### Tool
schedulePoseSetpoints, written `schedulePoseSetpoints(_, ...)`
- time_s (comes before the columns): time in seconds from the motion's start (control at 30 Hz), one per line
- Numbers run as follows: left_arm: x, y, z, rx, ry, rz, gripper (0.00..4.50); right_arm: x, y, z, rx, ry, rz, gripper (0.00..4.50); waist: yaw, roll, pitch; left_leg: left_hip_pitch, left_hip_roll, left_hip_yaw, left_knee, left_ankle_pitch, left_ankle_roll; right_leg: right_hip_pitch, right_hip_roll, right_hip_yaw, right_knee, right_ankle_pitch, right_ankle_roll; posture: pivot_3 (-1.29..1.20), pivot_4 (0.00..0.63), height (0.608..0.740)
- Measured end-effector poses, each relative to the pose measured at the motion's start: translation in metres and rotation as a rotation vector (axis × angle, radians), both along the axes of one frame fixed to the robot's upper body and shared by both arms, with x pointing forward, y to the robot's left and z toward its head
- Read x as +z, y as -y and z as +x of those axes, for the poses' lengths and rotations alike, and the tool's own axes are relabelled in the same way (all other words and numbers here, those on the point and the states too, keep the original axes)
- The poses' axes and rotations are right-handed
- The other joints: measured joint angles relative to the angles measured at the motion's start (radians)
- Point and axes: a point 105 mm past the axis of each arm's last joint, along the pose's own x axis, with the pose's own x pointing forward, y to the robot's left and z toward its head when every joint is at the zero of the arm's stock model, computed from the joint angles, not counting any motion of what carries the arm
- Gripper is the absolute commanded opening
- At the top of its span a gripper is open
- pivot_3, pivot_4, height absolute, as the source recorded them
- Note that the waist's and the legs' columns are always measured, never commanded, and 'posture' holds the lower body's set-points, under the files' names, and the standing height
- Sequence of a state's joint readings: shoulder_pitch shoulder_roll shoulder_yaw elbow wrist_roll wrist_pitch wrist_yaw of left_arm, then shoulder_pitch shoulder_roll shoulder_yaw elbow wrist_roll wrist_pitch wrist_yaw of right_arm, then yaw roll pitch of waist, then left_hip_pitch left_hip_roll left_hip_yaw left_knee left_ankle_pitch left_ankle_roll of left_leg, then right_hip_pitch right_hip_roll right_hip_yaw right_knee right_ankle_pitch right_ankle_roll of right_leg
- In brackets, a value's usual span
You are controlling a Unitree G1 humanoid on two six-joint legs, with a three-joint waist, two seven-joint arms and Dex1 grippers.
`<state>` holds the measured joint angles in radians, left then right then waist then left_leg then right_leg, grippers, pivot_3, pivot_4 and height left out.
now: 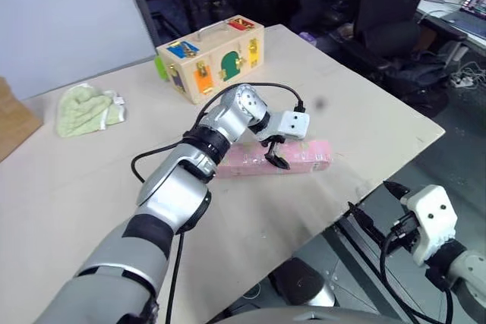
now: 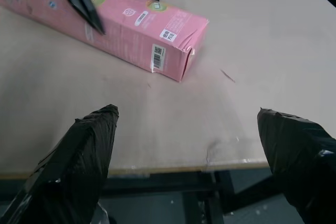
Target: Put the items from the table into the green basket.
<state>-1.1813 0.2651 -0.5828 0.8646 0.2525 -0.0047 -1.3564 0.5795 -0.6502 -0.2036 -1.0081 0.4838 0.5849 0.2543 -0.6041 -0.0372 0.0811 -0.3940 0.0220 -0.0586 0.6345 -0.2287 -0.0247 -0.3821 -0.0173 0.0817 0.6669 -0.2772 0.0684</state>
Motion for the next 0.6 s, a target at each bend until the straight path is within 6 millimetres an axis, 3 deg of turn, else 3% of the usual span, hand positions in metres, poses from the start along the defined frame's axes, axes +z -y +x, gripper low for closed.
schedulePoseSetpoints(0.2,-0.001,-0.006,0.005,0.072,-0.012,0.035,4.47,0.003,-0.003,0.001,0.012,0.014,-0.001,4.50,-0.034,0.000,0.005,0.001,0.000,0.000,-0.001,-0.001,0.002,0.002,-0.001,0.000,-0.004,0.000,0.002,-0.59,0.087,0.740)
schedulePoseSetpoints(0.43,0.008,-0.014,0.006,0.142,-0.009,0.060,4.47,0.008,-0.008,0.006,0.027,0.030,0.004,4.50,-0.034,0.000,0.011,0.001,0.000,0.000,-0.001,-0.001,0.002,0.002,-0.001,0.000,-0.004,0.000,0.002,-0.55,0.078,0.740)
schedulePoseSetpoints(0.6,-0.006,-0.021,0.009,0.206,-0.014,0.115,4.47,0.011,-0.011,0.011,0.039,0.035,0.006,4.50,-0.013,0.000,0.011,0.001,0.000,0.000,-0.002,-0.001,0.002,0.002,-0.001,0.000,-0.004,0.000,0.002,-0.55,0.077,0.740)
